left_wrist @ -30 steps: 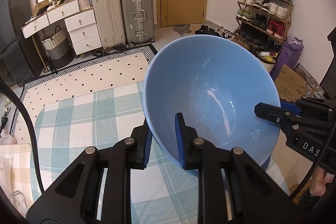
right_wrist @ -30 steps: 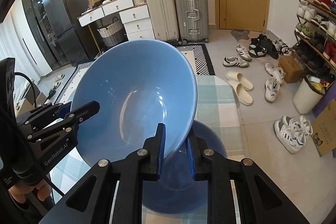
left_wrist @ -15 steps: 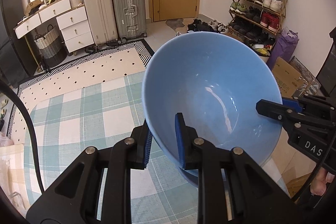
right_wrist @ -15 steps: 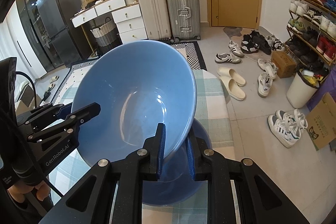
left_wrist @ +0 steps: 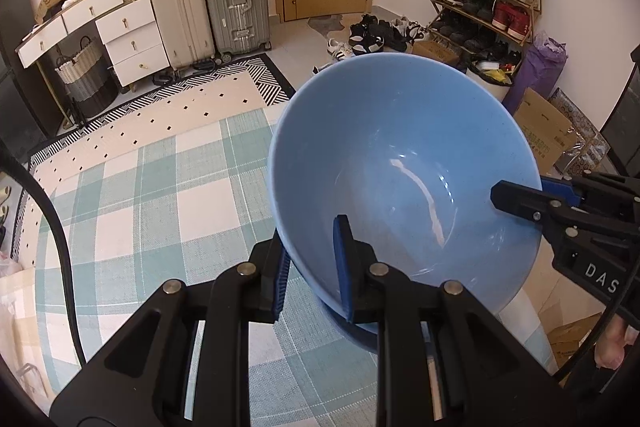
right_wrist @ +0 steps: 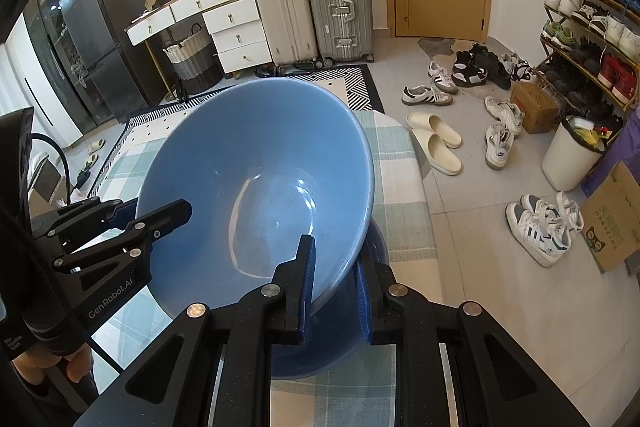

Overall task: Organize plates and bowls
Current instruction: 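Lower the held blue bowl into the nested blue bowls, then open both grippers to release the bowl into the stack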

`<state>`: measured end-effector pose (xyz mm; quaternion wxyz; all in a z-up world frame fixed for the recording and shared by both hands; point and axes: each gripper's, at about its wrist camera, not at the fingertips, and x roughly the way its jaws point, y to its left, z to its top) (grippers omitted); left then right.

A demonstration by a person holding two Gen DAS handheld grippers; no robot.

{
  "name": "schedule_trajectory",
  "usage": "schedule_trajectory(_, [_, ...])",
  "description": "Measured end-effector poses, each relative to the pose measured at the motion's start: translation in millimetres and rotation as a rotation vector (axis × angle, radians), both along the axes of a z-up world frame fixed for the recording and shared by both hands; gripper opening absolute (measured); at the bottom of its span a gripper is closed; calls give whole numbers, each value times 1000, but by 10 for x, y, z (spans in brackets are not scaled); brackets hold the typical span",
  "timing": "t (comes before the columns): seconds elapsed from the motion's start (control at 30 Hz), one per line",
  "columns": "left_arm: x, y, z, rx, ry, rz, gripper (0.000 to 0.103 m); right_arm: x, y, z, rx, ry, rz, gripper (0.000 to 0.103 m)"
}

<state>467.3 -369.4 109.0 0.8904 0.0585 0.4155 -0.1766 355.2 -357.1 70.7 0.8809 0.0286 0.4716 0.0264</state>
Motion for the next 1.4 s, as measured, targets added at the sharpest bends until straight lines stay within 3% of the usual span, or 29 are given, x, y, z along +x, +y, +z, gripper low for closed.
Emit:
schedule_trajectory(0.7, [137,83,-584,26,64,-14,17,-36,50,-361,-95,62,16,20])
schedule_trajectory(1.0, [-1,97,-691,59,31,-35,19,-140,46,-437,-96,74,20,24])
schedule_trajectory(1.13, [-48,103,-709,56,36,-43,21,-179,36,-445,-94,73,16,33])
schedule_trajectory(1.23, [-94,135,-691,52,29,-43,25,-220,49,-429,-100,66,11,47])
schedule_trajectory(1.3, [-114,162,-667,46,23,-43,40,-258,57,-431,-101,58,12,53])
schedule_trajectory(1.4, [-133,220,-634,42,15,-38,51,-301,68,-422,-100,46,11,65])
